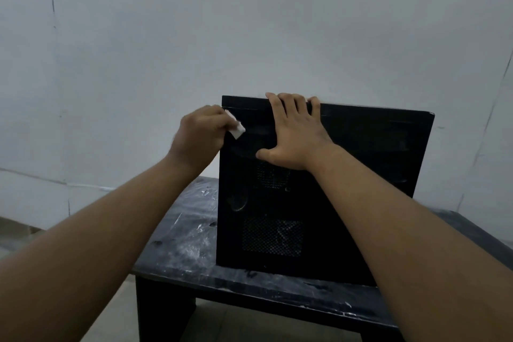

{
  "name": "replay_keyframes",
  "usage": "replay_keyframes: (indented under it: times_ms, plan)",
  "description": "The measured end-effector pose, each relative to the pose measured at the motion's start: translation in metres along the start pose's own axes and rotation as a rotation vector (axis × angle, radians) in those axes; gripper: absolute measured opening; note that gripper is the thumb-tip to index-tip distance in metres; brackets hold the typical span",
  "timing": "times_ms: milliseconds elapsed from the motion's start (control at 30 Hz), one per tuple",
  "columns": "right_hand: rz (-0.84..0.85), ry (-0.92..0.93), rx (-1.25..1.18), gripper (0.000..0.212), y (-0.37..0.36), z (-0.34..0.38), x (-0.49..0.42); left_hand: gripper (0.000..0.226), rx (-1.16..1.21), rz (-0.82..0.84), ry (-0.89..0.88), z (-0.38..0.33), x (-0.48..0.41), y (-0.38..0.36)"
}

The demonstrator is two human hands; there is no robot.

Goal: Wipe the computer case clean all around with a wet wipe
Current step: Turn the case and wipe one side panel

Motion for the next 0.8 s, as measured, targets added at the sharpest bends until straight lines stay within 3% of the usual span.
replay_keyframes:
  times_ms: [133,333,400,467,533,633,800]
  plan:
    - [-0.012,-0.001,-0.009,0.121,0.001,-0.001,0.001,0.003,0.046,-0.135,0.128,0.000,-0.005,0.004]
    - [0.002,-0.002,-0.020,0.119,0.002,0.002,0.000,0.004,-0.024,0.016,0.003,0.003,0.026,-0.007]
    - [0.006,-0.006,-0.019,0.119,0.003,0.002,0.000,0.003,-0.007,-0.068,0.077,0.001,0.010,-0.004]
    - [0.014,-0.004,-0.027,0.119,0.004,0.002,0.001,0.017,0.043,-0.174,0.201,0.001,-0.005,0.004]
    - [0.011,-0.004,-0.037,0.119,0.005,0.000,0.001,0.021,0.047,-0.207,0.215,-0.001,-0.006,0.004]
    - [0.029,0.003,-0.062,0.120,0.008,-0.001,0.001,0.005,-0.012,-0.169,0.186,0.002,0.023,-0.005]
    - [0.131,0.017,-0.076,0.117,0.019,-0.012,0.006,0.015,-0.071,0.020,0.163,0.005,0.052,-0.019]
Point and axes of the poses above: each hand's wrist, its own x-axis away from the middle knuckle, its own y-axis out of the back of the hand, z = x × y, the point moved 5 cm from there along -x, towards the middle knuckle, and after that the axes turned 9 degrees about y, right-handed, at the moved point
